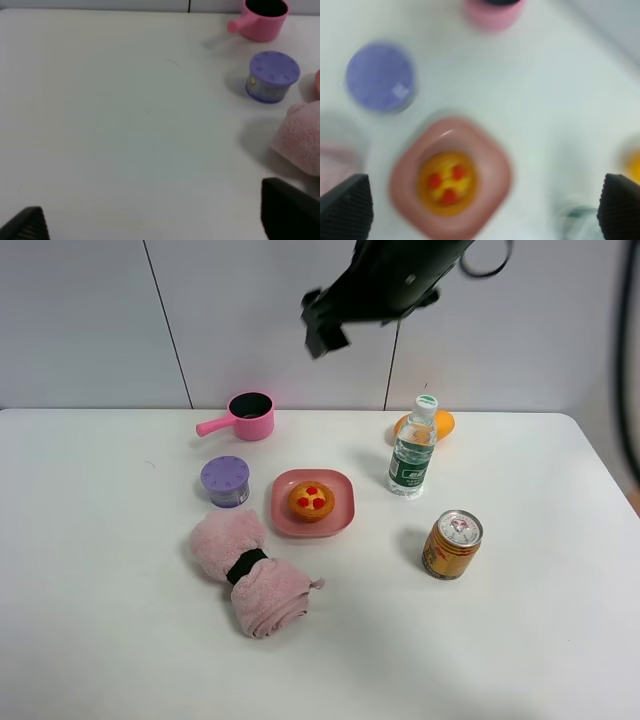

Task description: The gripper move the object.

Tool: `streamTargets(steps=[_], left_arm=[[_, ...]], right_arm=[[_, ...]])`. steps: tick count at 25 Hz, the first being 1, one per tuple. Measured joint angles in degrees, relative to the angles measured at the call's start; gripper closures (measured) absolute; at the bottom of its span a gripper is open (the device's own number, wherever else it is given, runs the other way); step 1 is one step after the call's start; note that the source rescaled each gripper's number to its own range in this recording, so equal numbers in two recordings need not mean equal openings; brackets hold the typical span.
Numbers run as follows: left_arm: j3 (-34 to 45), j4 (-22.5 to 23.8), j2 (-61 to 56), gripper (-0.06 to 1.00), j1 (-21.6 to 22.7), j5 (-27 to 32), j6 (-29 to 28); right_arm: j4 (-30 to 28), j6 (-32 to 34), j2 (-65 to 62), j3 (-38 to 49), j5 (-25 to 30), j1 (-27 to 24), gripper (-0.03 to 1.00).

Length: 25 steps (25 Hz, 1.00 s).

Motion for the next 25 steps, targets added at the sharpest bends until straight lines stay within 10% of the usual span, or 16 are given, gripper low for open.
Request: streamTargets(steps=[12, 25], left_arm=[[0.00, 0.00, 0.00, -0.06, 0.00, 0.00, 0.00], [0.00, 0.00, 0.00, -0.06, 0.00, 0.00, 0.00]], right_arm=[[-30.49, 9.72, -28.10, -0.05, 15.82, 0.00, 0.03], [-18.43, 4.32, -52.23, 0.12, 16.50, 0.04, 0.03]])
